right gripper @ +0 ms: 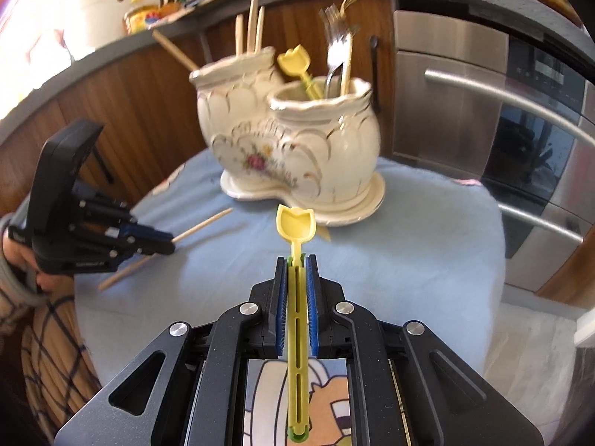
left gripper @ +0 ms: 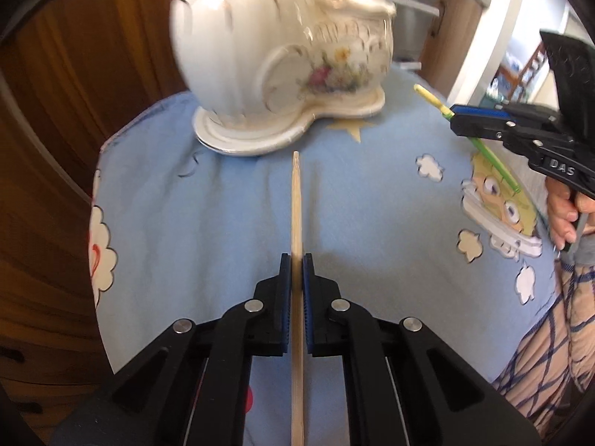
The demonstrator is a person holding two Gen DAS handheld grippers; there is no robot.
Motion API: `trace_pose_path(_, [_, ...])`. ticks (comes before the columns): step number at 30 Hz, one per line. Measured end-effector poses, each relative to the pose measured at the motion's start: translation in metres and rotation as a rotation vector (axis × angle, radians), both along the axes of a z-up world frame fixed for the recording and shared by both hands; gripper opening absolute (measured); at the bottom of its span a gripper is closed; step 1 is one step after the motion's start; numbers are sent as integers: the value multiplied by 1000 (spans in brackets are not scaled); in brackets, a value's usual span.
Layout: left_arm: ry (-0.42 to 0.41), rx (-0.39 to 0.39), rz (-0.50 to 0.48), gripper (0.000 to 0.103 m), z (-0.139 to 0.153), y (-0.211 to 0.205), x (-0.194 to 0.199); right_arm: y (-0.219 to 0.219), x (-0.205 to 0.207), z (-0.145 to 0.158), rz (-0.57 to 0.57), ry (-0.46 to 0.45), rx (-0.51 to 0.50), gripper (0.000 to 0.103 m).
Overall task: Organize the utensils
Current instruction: 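Lift the chopstick and yellow utensil and carry them above the ceramic holder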
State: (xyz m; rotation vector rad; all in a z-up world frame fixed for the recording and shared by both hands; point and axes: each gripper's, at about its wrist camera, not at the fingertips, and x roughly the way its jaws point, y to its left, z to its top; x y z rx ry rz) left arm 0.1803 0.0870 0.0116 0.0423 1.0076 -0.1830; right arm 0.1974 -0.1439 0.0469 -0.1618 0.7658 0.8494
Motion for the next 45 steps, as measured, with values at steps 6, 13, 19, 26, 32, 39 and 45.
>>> trace_pose_path(6, [-152,-45,67,6,16,22,-24,-8,2,12,-15,-25,93,11])
trace_pose_path(13, [-362,-53,181,6,53,39,-32,-11,3,20,-31,-69,157,11])
trace_pose_path(19, [-496,-104,226,6,80,49,-28,-11,8,26,-48,-100,194,11])
trace_pose_path(26, [-597,-179,258,6,100,56,-16,-11,18,39,-73,-129,247,11])
trace_pose_path(32, [-695,-249,278,6,125,70,-6,-8,29,65,-102,-182,297,11])
trace_pose_path(39, [-836,-360,266,6,160,84,7,3,45,103,-107,-245,382,11])
trace_pose_path(45, [-913,-410,250,6,167,82,27,14,54,110,-105,-266,474,11])
